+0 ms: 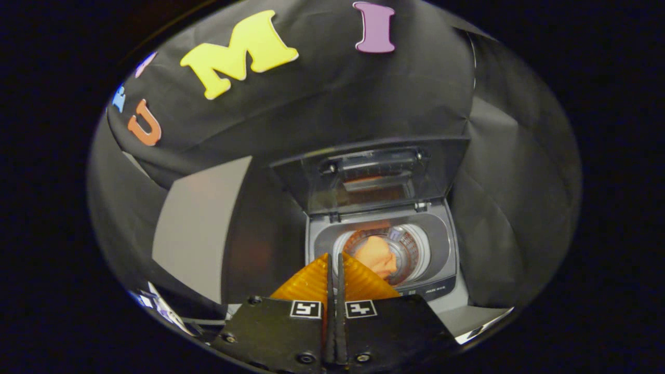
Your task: Put the clothes into the washing machine and then close the washing machine lid.
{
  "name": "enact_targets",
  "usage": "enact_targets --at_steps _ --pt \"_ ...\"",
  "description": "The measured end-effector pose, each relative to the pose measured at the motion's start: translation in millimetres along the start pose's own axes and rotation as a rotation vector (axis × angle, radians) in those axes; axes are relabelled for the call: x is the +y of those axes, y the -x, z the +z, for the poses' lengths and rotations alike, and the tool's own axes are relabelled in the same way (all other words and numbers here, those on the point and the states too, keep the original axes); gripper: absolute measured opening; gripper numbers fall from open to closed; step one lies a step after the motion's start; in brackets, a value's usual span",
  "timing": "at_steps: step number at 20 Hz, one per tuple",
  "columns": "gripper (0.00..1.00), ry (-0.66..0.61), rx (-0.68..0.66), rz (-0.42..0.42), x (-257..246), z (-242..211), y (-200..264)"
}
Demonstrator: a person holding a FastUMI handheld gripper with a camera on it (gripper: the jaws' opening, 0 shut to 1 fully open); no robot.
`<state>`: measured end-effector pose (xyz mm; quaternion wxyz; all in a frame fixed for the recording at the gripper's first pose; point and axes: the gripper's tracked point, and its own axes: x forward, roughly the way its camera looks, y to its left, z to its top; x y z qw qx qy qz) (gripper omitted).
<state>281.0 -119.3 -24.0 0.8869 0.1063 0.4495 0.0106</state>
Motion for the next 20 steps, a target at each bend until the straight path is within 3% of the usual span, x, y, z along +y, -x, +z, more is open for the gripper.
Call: enact_targets --at_steps 6,8,9,10,13,15,17,19,20 --pt "0.05 -0.028 0.055 0.035 -6.6 7.4 -33.2" --pt "0.16 -0.017 0.054 0.046 -8.1 12.7 -37.5" --pt "0.31 -0.011 0.047 0.042 -9.5 16.2 -39.5" --pt "0.36 -0.004 0.034 0.038 -13.2 19.9 -41.4" --pt "0.64 0.025 0.0 0.001 -22.9 35.4 -40.7" --pt "0.65 0.039 -0.022 -0.01 -26.0 43.7 -40.5" --pt "0.74 0.059 -0.053 -0.02 -26.1 52.9 -39.2" --pt "0.92 0.097 -0.094 -0.035 -27.9 64.0 -36.5" --pt "0.93 0.121 -0.111 -0.047 -27.9 67.7 -33.2"
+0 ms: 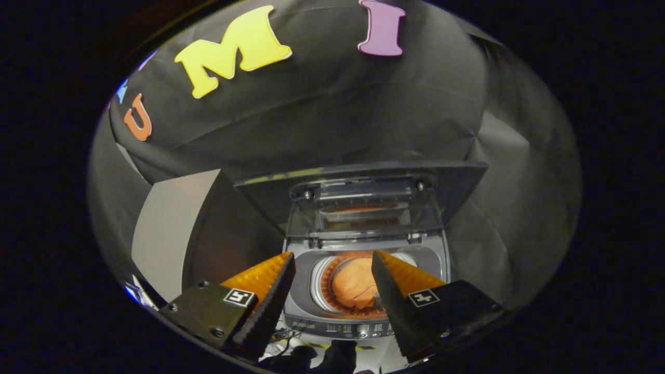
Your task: Put the clothes into the washing machine and then close the washing machine lid.
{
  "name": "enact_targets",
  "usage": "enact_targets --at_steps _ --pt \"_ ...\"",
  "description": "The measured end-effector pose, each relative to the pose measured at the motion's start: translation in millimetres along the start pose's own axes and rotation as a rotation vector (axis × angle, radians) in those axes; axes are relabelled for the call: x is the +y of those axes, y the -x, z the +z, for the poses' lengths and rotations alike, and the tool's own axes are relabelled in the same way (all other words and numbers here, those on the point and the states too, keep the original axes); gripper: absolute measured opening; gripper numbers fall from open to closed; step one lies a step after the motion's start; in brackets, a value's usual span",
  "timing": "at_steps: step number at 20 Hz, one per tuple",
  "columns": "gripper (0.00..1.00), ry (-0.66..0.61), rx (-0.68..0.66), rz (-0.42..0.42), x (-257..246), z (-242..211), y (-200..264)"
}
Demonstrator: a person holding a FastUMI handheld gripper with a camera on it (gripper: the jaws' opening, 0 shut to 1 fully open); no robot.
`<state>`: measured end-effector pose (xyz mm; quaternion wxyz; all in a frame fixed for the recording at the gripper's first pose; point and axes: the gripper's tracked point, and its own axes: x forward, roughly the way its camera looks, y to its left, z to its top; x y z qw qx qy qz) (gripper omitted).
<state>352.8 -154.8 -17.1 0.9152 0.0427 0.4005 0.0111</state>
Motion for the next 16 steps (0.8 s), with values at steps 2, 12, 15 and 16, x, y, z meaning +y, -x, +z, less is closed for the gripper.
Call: enact_targets --at_steps 2,12,15,16 --pt "0.93 0.021 -0.036 -0.027 -2.8 12.0 1.8" --pt "0.98 0.061 -0.197 -0.07 -5.7 83.3 6.0" --pt "0.98 0.066 -0.271 -0.077 -7.4 112.2 4.8" --pt "0.98 0.076 -0.296 -0.082 -6.6 120.6 3.5"
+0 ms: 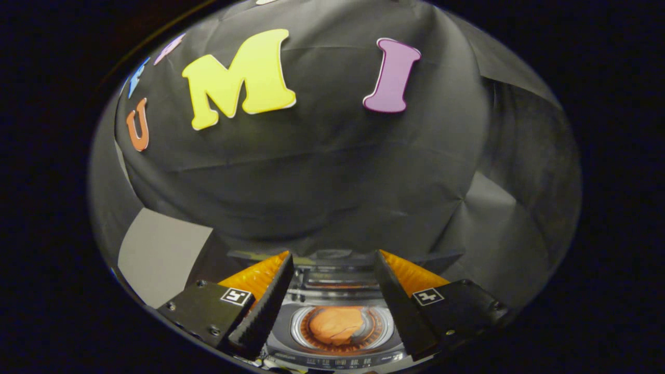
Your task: Put the clothes into the washing machine and then close the washing machine lid.
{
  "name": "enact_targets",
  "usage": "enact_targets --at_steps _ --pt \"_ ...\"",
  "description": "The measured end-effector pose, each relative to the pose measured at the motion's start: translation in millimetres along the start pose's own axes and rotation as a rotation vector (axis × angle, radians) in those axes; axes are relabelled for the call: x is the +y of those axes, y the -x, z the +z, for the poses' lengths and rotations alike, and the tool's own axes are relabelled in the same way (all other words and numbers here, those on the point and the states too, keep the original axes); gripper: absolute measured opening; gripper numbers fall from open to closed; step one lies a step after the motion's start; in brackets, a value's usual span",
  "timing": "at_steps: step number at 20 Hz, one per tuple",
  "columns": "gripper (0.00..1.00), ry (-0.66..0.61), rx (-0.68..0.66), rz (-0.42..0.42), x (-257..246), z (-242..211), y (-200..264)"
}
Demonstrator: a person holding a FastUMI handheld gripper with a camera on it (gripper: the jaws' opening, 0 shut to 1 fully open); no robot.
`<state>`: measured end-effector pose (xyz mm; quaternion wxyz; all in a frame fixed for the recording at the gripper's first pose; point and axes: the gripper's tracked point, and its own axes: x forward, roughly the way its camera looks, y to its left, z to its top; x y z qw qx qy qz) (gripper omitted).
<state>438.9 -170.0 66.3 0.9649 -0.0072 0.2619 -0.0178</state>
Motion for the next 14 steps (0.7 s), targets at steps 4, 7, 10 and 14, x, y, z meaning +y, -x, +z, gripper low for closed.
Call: enact_targets --at_steps 4,7,10,14 --pt "0.98 0.031 -0.032 -0.012 1.1 13.5 -25.5" --pt "0.98 0.03 -0.011 -0.018 1.5 15.6 -49.7" --pt "0.98 0.013 0.032 -0.015 0.5 7.4 -66.5" --pt "0.98 -0.016 0.077 -0.007 2.1 -9.1 -77.2"
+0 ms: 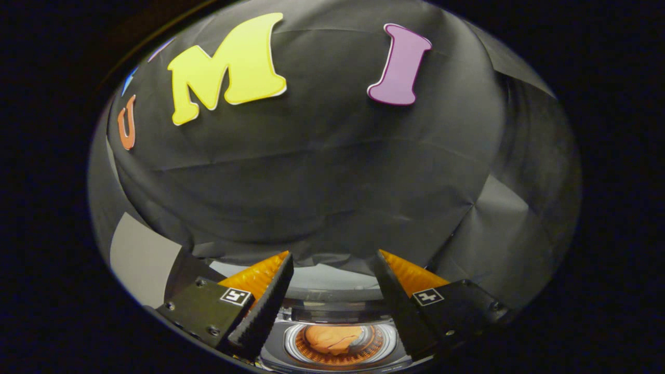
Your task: Put the clothes into the washing machine and then close the washing machine lid.
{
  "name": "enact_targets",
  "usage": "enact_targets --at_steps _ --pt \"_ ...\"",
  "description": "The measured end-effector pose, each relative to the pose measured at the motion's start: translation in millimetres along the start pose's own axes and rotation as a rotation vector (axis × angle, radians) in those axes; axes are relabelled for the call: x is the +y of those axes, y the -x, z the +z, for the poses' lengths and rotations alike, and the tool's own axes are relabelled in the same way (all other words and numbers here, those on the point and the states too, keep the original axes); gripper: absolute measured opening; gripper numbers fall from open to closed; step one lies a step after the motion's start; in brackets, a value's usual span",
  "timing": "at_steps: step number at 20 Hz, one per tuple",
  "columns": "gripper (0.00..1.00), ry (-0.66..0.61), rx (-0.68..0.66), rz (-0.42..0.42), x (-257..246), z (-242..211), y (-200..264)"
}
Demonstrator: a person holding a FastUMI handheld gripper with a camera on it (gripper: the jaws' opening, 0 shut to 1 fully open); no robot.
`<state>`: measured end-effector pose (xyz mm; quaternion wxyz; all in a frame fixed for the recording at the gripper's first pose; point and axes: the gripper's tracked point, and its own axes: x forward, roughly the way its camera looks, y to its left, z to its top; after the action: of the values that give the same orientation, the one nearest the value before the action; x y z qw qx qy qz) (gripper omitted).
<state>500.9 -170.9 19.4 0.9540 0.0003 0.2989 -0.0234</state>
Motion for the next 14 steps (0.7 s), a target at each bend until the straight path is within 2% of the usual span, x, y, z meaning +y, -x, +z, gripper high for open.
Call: enact_targets --at_steps 2,8,14 --pt "0.98 -0.011 0.038 0.0 0.7 -13.0 -4.4" --pt "0.98 -0.032 0.006 -0.02 0.0 -18.3 -1.6" --pt "0.98 -0.026 -0.016 -0.023 -0.6 -38.0 22.1"
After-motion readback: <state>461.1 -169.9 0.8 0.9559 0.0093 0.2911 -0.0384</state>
